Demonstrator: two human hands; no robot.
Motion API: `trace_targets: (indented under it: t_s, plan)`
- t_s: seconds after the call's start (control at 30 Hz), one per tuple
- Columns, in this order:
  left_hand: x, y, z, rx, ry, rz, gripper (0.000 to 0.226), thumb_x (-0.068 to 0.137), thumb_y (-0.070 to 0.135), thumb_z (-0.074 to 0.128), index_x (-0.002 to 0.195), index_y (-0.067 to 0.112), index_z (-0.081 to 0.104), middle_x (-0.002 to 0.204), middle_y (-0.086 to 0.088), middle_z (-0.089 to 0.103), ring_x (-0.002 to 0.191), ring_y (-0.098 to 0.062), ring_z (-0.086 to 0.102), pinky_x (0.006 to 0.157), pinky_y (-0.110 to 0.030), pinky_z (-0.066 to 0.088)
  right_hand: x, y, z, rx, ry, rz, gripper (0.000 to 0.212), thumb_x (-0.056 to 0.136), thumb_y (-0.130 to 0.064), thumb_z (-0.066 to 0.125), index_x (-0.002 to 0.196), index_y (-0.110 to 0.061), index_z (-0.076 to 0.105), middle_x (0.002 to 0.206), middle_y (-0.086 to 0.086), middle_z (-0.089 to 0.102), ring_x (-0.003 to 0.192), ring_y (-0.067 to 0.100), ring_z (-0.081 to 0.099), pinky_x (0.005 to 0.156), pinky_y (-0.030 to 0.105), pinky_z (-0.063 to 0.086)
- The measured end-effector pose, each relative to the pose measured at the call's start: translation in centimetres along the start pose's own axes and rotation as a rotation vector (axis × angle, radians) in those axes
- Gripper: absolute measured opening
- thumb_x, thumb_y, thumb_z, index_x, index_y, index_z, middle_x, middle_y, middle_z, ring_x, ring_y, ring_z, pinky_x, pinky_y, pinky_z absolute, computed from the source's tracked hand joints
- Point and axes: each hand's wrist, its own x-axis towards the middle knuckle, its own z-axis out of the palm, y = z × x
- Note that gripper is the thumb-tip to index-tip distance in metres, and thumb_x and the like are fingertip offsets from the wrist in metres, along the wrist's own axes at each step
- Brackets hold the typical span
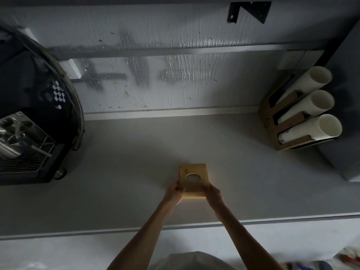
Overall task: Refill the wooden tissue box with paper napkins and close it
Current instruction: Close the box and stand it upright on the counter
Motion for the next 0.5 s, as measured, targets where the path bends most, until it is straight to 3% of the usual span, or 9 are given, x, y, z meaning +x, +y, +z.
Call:
trace_targets:
  t_s: [0.1, 0.17, 0.27, 0.33, 0.4, 0.5]
  plan:
    - [0.5, -0.3, 0.3, 0.041, 0.021, 0.026, 0.023, 0.095, 0.01, 0.049, 0.114, 0.004, 0.059, 0.081, 0.002, 0.054, 0.079, -0.01, 0.047, 0.085, -0.032, 0.041, 0.0, 0.0, 0.2, 0.018, 0.04, -0.048, 0.027, 0.1, -0.031, 0.045, 0.106, -0.015, 0.067, 0.076, 0.002, 0.061, 0.069, 0.016, 0.053, 0.055, 0.026, 0.037]
    - [0.6, -0.3, 0.4, 0.052, 0.022, 0.027, 0.016, 0.096, 0.011, 0.046, 0.102, 0.01, 0.061, 0.081, -0.001, 0.053, 0.073, -0.01, 0.045, 0.084, -0.031, 0.041, -0.2, 0.2, 0.1, 0.022, 0.024, -0.052, 0.038, 0.097, -0.043, 0.044, 0.111, -0.016, 0.066, 0.084, 0.006, 0.065, 0.076, 0.021, 0.058, 0.059, 0.028, 0.041]
    - [0.5, -0.3, 0.3, 0.02, 0.05, -0.01, 0.021, 0.095, 0.008, 0.043, 0.086, 0.019, 0.059, 0.092, -0.008, 0.055, 0.077, -0.015, 0.048, 0.085, -0.033, 0.041, -0.8, 0.2, -0.2, 0.022, -0.012, -0.058, 0.066, 0.086, -0.064, 0.035, 0.126, -0.018, 0.059, 0.112, 0.009, 0.069, 0.102, 0.028, 0.064, 0.08, 0.033, 0.049]
    - [0.6, -0.7, -0.1, -0.027, 0.057, 0.002, 0.024, 0.091, 0.007, 0.049, 0.107, 0.021, 0.059, 0.111, -0.015, 0.061, 0.098, -0.03, 0.059, 0.091, -0.037, 0.043, -1.5, -0.2, -0.6, 0.001, 0.027, -0.032, 0.062, 0.096, -0.052, 0.038, 0.145, -0.014, 0.041, 0.142, 0.008, 0.052, 0.13, 0.03, 0.05, 0.103, 0.038, 0.041]
    - [0.2, -1.0, -0.5, -0.044, 0.02, 0.013, 0.05, 0.086, 0.016, 0.058, 0.135, 0.015, 0.046, 0.138, -0.021, 0.05, 0.126, -0.041, 0.048, 0.1, -0.038, 0.04, -2.1, 0.1, -0.7, 0.007, 0.043, -0.022, 0.062, 0.099, -0.046, 0.04, 0.151, -0.014, 0.029, 0.152, 0.007, 0.037, 0.14, 0.029, 0.037, 0.112, 0.04, 0.032]
    - [-1.5, -0.6, -0.5, -0.144, -0.084, -0.056, 0.059, 0.095, 0.017, 0.054, 0.147, 0.017, 0.027, 0.143, 0.001, 0.041, 0.138, -0.023, 0.035, 0.113, -0.035, 0.024, -2.7, 0.7, -0.5, 0.355, -0.037, 0.069, 0.075, 0.093, -0.061, 0.038, 0.148, -0.011, 0.032, 0.155, 0.006, 0.034, 0.144, 0.029, 0.03, 0.118, 0.046, 0.026]
